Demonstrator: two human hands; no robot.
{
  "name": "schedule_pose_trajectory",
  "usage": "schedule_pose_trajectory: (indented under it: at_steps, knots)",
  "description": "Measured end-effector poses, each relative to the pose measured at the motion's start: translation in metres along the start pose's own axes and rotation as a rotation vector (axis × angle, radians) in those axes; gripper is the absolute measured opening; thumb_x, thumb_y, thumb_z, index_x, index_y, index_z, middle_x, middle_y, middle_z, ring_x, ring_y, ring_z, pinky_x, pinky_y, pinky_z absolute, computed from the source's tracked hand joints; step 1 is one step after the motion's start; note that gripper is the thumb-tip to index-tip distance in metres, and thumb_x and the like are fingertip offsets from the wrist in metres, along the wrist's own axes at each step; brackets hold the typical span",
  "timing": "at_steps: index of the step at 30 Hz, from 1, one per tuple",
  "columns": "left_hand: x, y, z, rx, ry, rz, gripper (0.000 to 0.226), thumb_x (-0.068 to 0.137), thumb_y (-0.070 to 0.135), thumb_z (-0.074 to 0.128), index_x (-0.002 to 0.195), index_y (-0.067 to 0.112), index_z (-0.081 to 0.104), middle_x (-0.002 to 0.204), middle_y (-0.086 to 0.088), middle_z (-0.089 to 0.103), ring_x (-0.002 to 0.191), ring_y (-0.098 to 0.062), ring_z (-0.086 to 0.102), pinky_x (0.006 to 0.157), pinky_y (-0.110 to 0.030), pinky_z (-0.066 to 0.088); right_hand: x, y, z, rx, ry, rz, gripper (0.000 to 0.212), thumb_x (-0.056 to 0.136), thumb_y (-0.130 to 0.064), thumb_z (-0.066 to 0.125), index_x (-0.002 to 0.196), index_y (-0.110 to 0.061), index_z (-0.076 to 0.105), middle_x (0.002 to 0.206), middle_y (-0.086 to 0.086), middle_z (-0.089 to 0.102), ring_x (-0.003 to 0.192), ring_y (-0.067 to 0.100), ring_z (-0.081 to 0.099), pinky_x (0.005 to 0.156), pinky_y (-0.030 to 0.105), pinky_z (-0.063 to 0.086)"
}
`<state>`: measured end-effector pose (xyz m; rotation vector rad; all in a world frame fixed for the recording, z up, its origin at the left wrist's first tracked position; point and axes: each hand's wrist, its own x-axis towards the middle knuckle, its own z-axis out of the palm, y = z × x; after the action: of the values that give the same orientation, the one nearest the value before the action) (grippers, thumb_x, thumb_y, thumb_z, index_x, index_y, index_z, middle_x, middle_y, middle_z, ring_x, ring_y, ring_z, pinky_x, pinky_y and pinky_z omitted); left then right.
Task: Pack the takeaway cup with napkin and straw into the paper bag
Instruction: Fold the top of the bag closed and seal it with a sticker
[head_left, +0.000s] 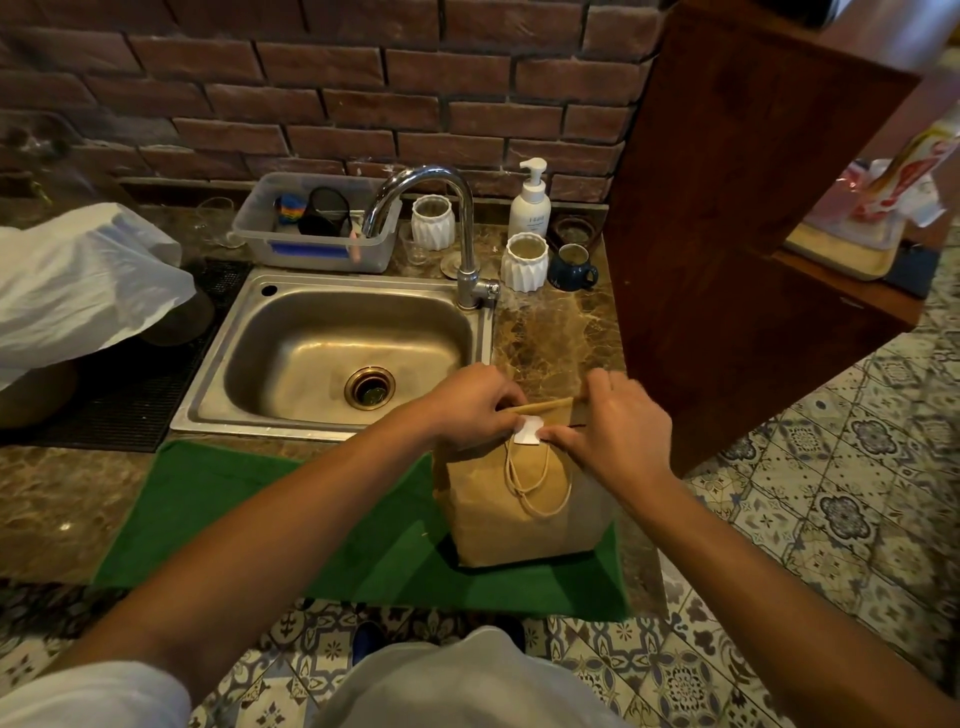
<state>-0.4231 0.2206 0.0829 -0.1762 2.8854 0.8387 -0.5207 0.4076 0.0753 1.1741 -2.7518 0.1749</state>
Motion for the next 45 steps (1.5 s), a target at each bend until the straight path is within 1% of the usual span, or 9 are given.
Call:
schedule_pose_trajectory:
  at_steps: [4, 6, 10, 15, 22, 27, 37, 42, 45]
  knots:
    - [-0.001, 0.002, 0.001, -0.002, -0.001, 0.037, 0.019, 0.094, 0.027, 0.066, 0.105, 0.017, 0.079, 0.079, 0.007, 0.067, 0.071, -0.014, 0.059, 0.065, -0.033, 0.046, 0.008, 0.009, -0.001, -0.026, -0.031, -0.1, 0.098, 0.065, -0.084, 0.07, 0.136, -0.018, 0.057, 0.145, 0.012, 0.052, 0.136, 0.034, 0.045, 0.106, 0.05, 0.041]
    - [0.0, 0.003, 0.001, 0.016, 0.002, 0.056, 0.017, 0.093, 0.026, 0.067, 0.102, 0.017, 0.078, 0.075, 0.01, 0.06, 0.066, -0.01, 0.053, 0.063, -0.03, 0.039, 0.017, 0.012, -0.004, 0.022, -0.135, -0.211, 0.085, 0.072, -0.081, 0.067, 0.135, -0.024, 0.061, 0.146, 0.007, 0.054, 0.14, 0.029, 0.042, 0.115, 0.05, 0.031]
    - [0.001, 0.004, 0.0, 0.0, -0.005, 0.047, 0.015, 0.093, 0.027, 0.067, 0.1, 0.019, 0.078, 0.077, 0.008, 0.067, 0.066, -0.007, 0.055, 0.063, -0.032, 0.044, 0.03, 0.01, -0.01, 0.098, -0.297, -0.338, 0.047, 0.082, -0.069, 0.068, 0.104, -0.028, 0.07, 0.101, -0.008, 0.068, 0.105, 0.021, 0.063, 0.09, 0.039, 0.039]
    - [-0.003, 0.0, 0.001, -0.018, -0.016, 0.04, 0.019, 0.093, 0.028, 0.068, 0.106, 0.019, 0.079, 0.088, 0.001, 0.075, 0.074, -0.016, 0.064, 0.068, -0.038, 0.051, 0.03, 0.002, -0.01, 0.246, -0.378, -0.42, 0.053, 0.083, -0.064, 0.071, 0.121, -0.027, 0.068, 0.112, -0.007, 0.073, 0.101, 0.018, 0.066, 0.082, 0.039, 0.052]
    - [0.001, 0.0, 0.002, 0.023, -0.009, 0.024, 0.023, 0.088, 0.043, 0.073, 0.1, 0.025, 0.08, 0.08, 0.009, 0.072, 0.066, -0.007, 0.059, 0.061, -0.033, 0.047, 0.037, 0.006, -0.004, 0.319, -0.426, -0.378, 0.024, 0.093, -0.047, 0.069, 0.086, -0.024, 0.074, 0.069, -0.007, 0.063, 0.064, 0.015, 0.055, 0.058, 0.036, 0.041]
    - [0.004, -0.005, 0.012, 0.076, 0.012, -0.044, 0.028, 0.08, 0.056, 0.076, 0.08, 0.028, 0.075, 0.067, 0.009, 0.066, 0.062, -0.008, 0.057, 0.055, -0.032, 0.043, 0.036, 0.008, -0.001, 0.365, -0.437, -0.37, 0.023, 0.094, -0.043, 0.069, 0.09, -0.022, 0.078, 0.071, -0.005, 0.068, 0.064, 0.015, 0.058, 0.06, 0.039, 0.046]
    - [0.007, -0.004, 0.015, 0.187, 0.016, 0.032, 0.032, 0.083, 0.057, 0.073, 0.081, 0.025, 0.073, 0.065, 0.012, 0.057, 0.06, -0.007, 0.049, 0.053, -0.03, 0.035, 0.044, 0.006, 0.0, 0.257, -0.582, -0.362, 0.033, 0.084, -0.054, 0.075, 0.065, -0.038, 0.054, 0.065, -0.01, 0.059, 0.062, 0.009, 0.055, 0.053, 0.031, 0.038]
    - [0.006, -0.004, 0.014, 0.189, 0.022, 0.063, 0.029, 0.085, 0.052, 0.073, 0.083, 0.023, 0.072, 0.065, 0.013, 0.056, 0.059, -0.006, 0.046, 0.053, -0.029, 0.031, 0.051, -0.006, 0.0, 0.136, -0.652, -0.422, 0.03, 0.084, -0.053, 0.076, 0.086, -0.024, 0.069, 0.073, -0.006, 0.063, 0.069, 0.017, 0.059, 0.057, 0.035, 0.046]
    - [0.003, -0.004, 0.013, 0.156, 0.017, 0.073, 0.027, 0.089, 0.049, 0.071, 0.092, 0.023, 0.077, 0.073, 0.009, 0.064, 0.063, -0.008, 0.051, 0.057, -0.03, 0.036, 0.05, -0.01, 0.001, 0.172, -0.709, -0.402, 0.032, 0.081, -0.051, 0.08, 0.091, -0.029, 0.059, 0.075, -0.012, 0.058, 0.068, 0.009, 0.053, 0.055, 0.028, 0.037]
